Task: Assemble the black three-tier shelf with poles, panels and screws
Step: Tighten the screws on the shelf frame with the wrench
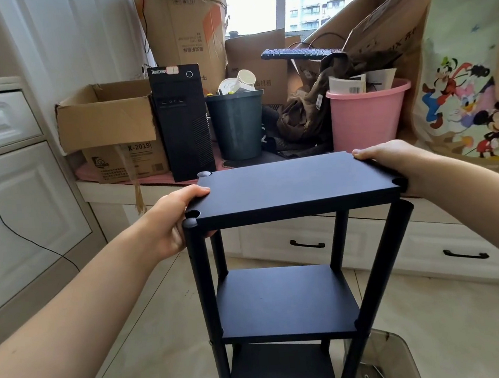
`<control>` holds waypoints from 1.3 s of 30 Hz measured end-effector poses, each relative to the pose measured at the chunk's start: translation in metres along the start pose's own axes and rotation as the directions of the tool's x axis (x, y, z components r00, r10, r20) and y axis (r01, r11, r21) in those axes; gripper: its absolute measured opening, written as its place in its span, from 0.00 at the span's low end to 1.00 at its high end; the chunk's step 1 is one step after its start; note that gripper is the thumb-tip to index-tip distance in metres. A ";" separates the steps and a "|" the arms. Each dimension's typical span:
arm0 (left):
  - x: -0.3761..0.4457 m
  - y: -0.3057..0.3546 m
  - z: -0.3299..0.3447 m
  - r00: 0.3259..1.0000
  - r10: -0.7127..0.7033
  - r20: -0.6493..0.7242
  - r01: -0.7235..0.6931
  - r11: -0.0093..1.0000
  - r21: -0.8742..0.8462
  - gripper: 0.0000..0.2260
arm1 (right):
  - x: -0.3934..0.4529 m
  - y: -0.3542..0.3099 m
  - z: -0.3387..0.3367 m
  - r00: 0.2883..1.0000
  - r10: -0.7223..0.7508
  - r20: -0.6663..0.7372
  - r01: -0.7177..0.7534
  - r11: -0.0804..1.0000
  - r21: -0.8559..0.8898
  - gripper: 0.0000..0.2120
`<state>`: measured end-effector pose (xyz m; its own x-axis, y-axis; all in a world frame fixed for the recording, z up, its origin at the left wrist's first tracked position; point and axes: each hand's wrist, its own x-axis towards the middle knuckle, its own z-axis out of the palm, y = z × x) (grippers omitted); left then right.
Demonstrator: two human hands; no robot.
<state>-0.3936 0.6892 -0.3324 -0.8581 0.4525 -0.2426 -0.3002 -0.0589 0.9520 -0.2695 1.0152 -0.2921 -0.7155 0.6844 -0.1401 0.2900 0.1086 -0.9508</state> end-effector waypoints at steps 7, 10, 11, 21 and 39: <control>-0.001 -0.002 0.001 1.000 -0.004 -0.004 0.004 0.999 -0.043 0.08 | 0.005 -0.005 -0.003 0.986 0.118 0.121 -0.114 0.993 -0.035 0.12; 0.000 -0.005 0.003 0.999 0.022 -0.026 -0.024 0.998 -0.062 0.08 | 0.008 -0.002 -0.007 0.963 0.153 0.224 -0.165 0.986 0.036 0.13; 0.000 -0.007 0.004 0.999 0.031 -0.034 -0.034 0.997 -0.071 0.08 | 0.011 0.000 -0.007 0.961 0.154 0.230 -0.170 0.984 0.050 0.14; 0.000 -0.011 0.007 0.997 0.033 -0.068 -0.042 0.990 -0.131 0.16 | 0.025 0.003 -0.003 0.974 0.131 0.183 -0.160 0.974 0.158 0.19; 0.001 -0.013 0.006 0.996 0.043 -0.084 -0.054 0.990 -0.127 0.16 | 0.008 -0.005 -0.003 0.952 0.192 0.238 -0.214 0.974 0.070 0.17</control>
<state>-0.3879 0.6956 -0.3438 -0.9022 0.3735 -0.2158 -0.3040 -0.1954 0.9324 -0.2746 1.0224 -0.2871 -0.7771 0.5006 -0.3815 0.3910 -0.0909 -0.9159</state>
